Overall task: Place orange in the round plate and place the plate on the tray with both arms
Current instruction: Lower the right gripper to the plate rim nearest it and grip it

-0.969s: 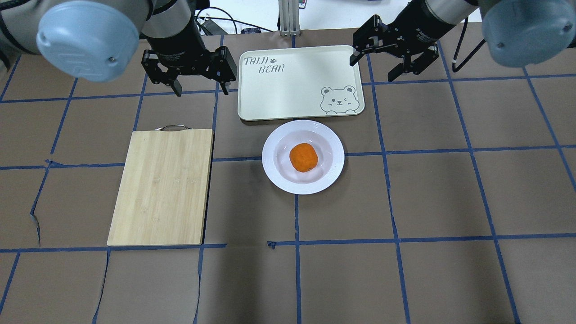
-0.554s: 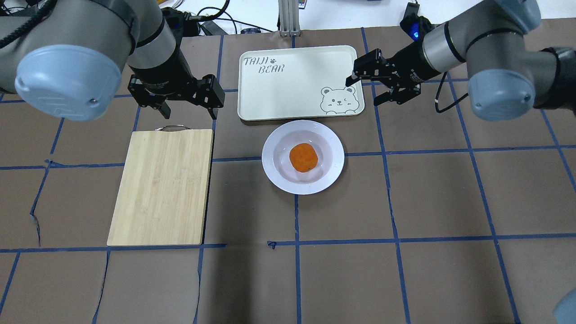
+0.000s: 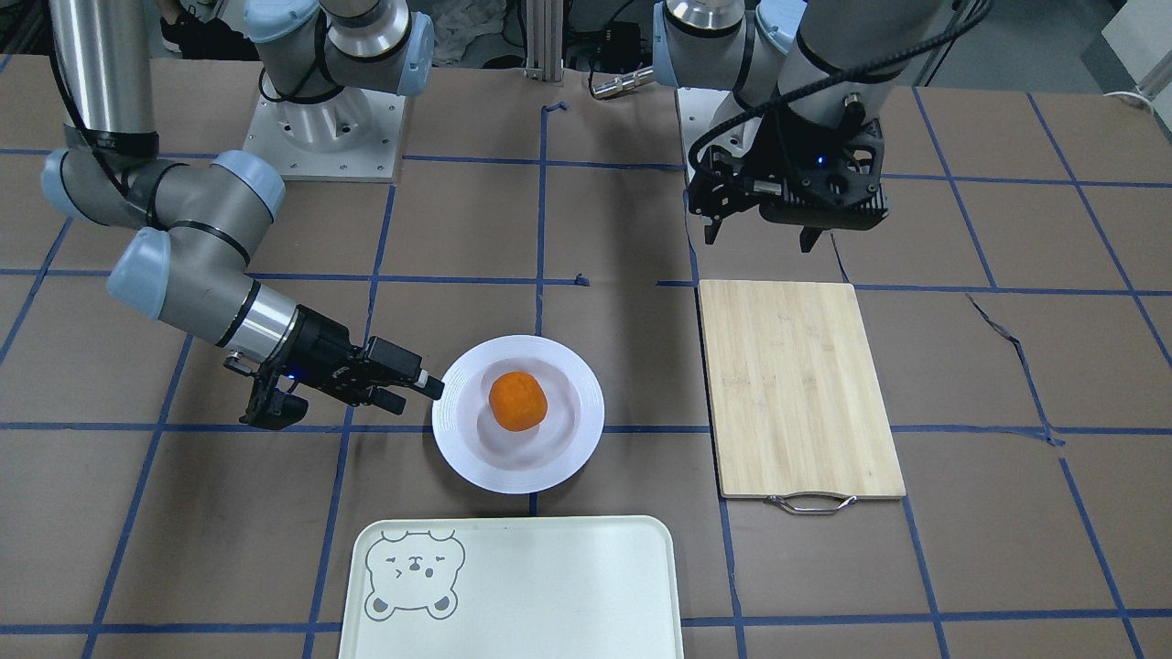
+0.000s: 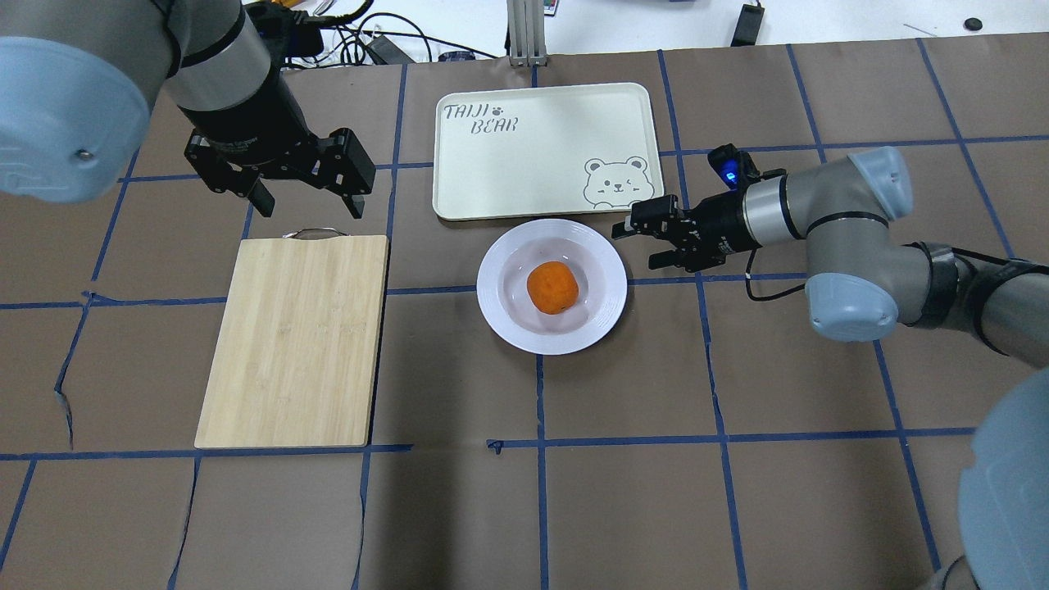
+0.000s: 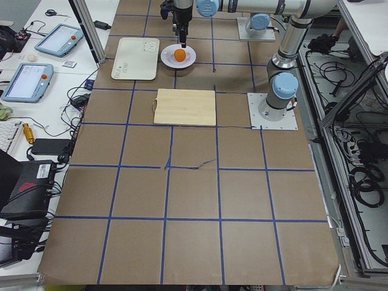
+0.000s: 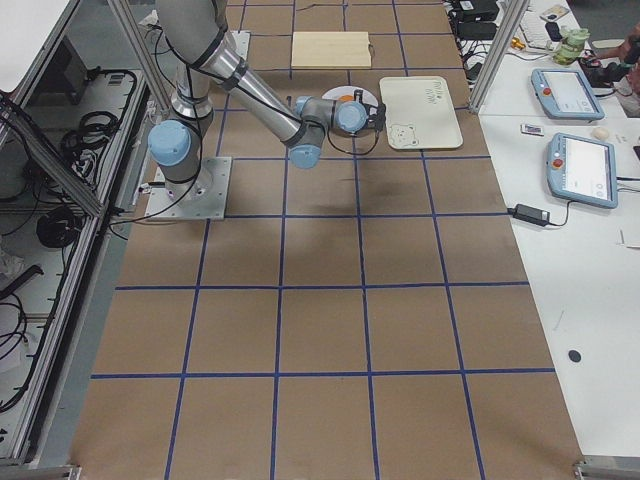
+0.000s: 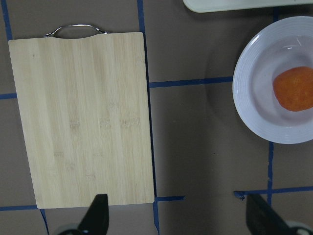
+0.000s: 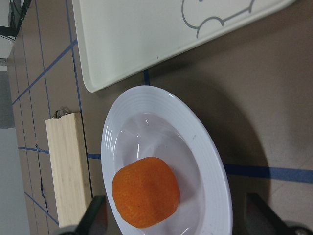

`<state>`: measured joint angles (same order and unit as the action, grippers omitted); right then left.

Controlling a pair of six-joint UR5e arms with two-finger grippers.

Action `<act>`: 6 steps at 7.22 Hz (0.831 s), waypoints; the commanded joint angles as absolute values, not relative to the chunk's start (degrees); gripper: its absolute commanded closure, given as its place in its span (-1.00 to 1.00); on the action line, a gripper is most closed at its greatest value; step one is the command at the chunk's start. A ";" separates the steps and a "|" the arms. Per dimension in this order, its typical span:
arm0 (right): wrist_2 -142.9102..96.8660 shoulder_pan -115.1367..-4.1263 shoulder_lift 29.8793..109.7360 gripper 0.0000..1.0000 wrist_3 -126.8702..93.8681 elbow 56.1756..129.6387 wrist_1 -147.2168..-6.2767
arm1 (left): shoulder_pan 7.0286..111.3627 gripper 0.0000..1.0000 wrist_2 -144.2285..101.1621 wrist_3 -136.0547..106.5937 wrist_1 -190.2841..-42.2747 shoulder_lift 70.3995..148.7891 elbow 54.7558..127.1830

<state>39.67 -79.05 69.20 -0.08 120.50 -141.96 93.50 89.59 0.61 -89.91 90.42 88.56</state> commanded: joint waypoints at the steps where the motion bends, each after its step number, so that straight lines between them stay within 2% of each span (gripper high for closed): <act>1: 39.55 -79.19 67.59 -1.00 0.62 122.34 -143.52 | 93.60 -1.00 89.65 0.70 -80.76 89.30 89.37; 6: 39.46 -81.99 64.60 -1.00 -1.83 122.52 -147.30 | 93.52 -1.00 90.18 0.70 -79.80 88.68 90.27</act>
